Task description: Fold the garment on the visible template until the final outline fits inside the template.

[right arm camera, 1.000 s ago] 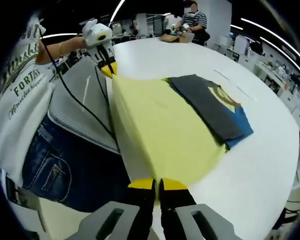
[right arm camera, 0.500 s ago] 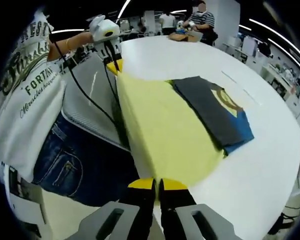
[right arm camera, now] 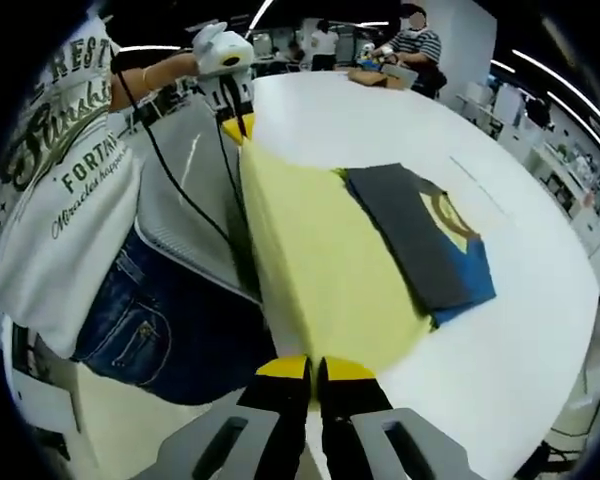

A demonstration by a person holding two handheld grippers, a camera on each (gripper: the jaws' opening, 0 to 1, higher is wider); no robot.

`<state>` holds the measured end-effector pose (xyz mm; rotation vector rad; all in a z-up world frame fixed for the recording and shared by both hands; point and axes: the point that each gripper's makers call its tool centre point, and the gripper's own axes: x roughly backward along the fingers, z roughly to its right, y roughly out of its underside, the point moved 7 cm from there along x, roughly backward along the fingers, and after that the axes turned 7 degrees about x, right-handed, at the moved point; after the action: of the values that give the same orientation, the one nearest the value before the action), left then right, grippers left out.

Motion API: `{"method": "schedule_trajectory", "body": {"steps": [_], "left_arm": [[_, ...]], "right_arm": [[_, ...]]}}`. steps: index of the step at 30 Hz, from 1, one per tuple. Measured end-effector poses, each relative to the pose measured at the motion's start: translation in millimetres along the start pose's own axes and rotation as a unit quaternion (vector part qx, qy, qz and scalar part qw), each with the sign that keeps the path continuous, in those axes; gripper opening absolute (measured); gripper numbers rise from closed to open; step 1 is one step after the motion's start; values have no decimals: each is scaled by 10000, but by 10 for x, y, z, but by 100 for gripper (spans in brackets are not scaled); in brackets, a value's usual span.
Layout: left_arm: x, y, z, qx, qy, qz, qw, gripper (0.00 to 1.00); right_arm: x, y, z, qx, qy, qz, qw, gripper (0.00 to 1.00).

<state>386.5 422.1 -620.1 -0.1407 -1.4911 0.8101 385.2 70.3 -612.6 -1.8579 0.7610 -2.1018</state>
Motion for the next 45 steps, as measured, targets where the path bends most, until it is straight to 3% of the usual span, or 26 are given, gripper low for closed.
{"method": "schedule_trajectory", "body": {"steps": [15, 37, 45], "left_arm": [[59, -136, -195, -339, -472, 181, 9981, 1], [125, -444, -576, -294, -1201, 539, 9909, 1], [115, -532, -694, -458, -1372, 592, 9877, 1]], "right_arm": [[32, -99, 256, 180, 471, 50, 9987, 0], [30, -229, 713, 183, 1325, 97, 9910, 0], [-7, -245, 863, 227, 1504, 67, 9883, 0]]}}
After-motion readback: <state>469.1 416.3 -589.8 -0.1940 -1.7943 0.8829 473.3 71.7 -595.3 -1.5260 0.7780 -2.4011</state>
